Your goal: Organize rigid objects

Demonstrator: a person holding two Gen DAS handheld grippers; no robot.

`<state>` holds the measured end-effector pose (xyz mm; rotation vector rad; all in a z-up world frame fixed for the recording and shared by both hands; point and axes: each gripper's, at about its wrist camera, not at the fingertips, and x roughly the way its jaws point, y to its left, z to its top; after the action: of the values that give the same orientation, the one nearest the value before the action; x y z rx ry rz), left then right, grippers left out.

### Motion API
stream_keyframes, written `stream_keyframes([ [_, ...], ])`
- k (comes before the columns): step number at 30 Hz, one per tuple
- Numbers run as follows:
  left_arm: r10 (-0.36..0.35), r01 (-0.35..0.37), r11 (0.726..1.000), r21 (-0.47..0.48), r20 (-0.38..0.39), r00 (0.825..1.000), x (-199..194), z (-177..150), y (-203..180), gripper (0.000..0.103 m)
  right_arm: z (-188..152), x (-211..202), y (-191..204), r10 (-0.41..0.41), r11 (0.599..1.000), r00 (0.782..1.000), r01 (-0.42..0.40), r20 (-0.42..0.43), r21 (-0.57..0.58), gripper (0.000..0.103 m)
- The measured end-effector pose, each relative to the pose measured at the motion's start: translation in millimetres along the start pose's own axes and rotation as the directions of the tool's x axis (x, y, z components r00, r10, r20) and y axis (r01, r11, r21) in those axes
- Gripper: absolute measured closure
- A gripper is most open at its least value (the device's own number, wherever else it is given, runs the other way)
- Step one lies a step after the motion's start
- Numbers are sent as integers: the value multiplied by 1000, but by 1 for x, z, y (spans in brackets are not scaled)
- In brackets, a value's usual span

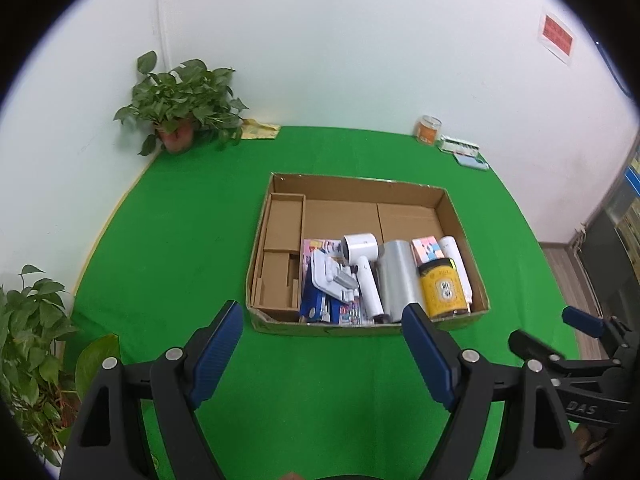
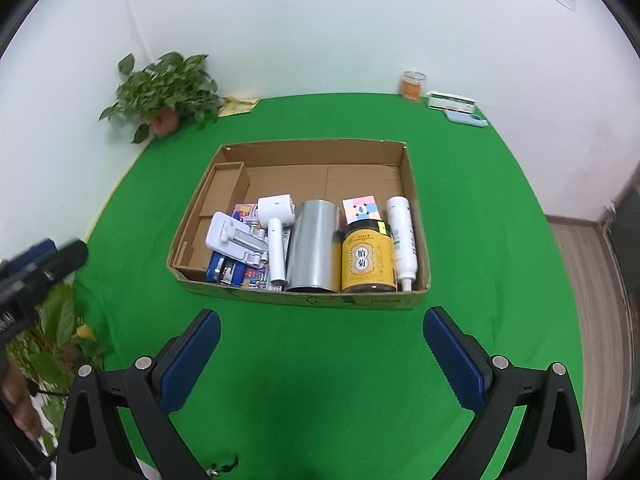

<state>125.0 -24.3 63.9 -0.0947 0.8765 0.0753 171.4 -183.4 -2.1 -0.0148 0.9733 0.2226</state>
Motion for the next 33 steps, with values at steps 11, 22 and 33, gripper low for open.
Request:
stream_keyframes([
  [11, -72, 71, 997, 33, 16, 997, -10, -4, 3, 22, -4, -49, 32, -67, 998, 995, 67, 68, -4, 1],
  [22, -86, 86, 996, 13, 10, 996, -10, -3, 7, 22, 0, -72, 37, -139, 989, 983, 145, 120, -40, 1],
  [33, -106, 105, 994, 29, 32, 994, -16, -2, 0, 21, 7, -77, 28, -107, 994, 988, 110, 111, -22, 1],
])
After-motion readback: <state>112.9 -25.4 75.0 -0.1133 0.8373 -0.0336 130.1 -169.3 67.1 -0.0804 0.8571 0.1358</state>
